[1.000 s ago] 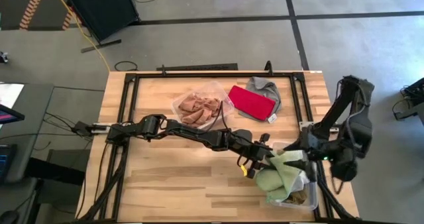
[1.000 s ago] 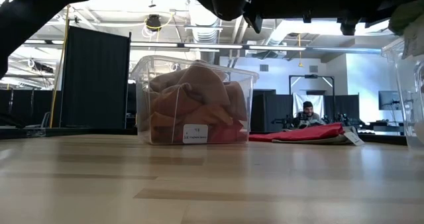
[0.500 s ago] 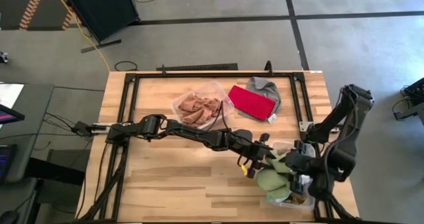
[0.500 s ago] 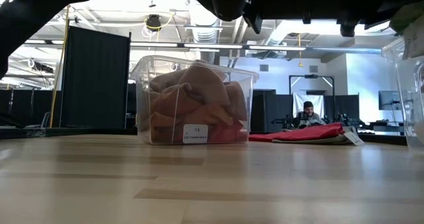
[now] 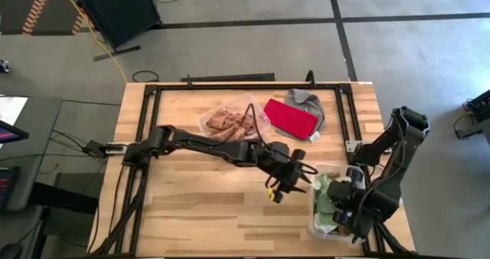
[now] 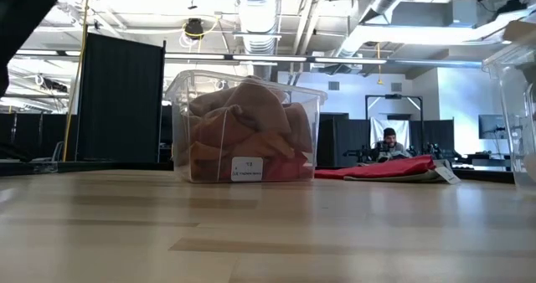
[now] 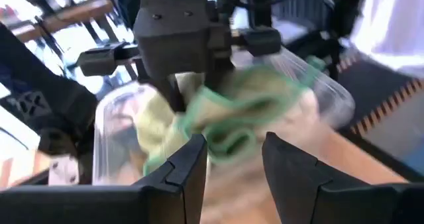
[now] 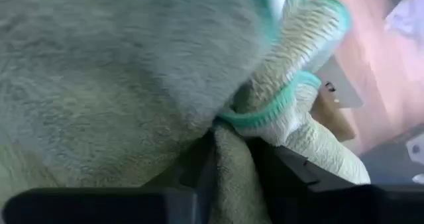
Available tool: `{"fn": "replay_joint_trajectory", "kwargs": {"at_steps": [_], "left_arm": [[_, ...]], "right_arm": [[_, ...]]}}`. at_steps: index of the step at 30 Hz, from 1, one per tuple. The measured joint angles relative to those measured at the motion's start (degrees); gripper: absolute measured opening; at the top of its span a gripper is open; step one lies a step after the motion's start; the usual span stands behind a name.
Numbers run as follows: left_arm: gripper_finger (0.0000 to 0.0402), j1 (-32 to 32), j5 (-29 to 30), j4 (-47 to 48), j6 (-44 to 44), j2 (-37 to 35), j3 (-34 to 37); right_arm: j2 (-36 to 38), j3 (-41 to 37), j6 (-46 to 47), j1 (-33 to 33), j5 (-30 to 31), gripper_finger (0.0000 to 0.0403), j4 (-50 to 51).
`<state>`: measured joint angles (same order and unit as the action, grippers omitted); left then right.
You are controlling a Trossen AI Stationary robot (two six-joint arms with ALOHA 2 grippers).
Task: Sort towels by color in basket
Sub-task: Put the green towel into the bottom transparent bin
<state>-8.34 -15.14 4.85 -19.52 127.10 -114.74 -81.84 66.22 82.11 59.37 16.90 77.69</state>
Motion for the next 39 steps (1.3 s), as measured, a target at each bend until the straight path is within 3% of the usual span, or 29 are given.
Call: {"fn": "replay_joint_trajectory", "kwargs": {"at_steps": [8,14,21,28,39], "left_arm": [[0.0139,0.0,6.0,32.1,-3.3,-7.9,0.0],[0.0139,-0.1,9.9,48.3,-0.9,-11.0,0.0],[0.0139,-0.8,15.6,56.5,0.7,-14.8,0.0],[0.0139,-0.8,19.8,63.5,4.8,-20.0,0.0],[0.0139,-1.4,25.7,74.5,11.5,-26.7,2.3]], "right_arm": [[-4.2,-0.1,-1.3,0.0,-2.0,0.0099,-0.9],[-4.5,-5.0,-1.5,0.0,-3.1,0.0098,-8.5],[-4.4,-11.0,-1.5,-0.3,-3.3,0.0097,-16.5],[-3.9,-11.5,-1.5,-0.7,-4.8,0.0097,-17.1],[7.2,-7.9,1.7,-1.2,-6.6,0.0097,-15.3]]}}
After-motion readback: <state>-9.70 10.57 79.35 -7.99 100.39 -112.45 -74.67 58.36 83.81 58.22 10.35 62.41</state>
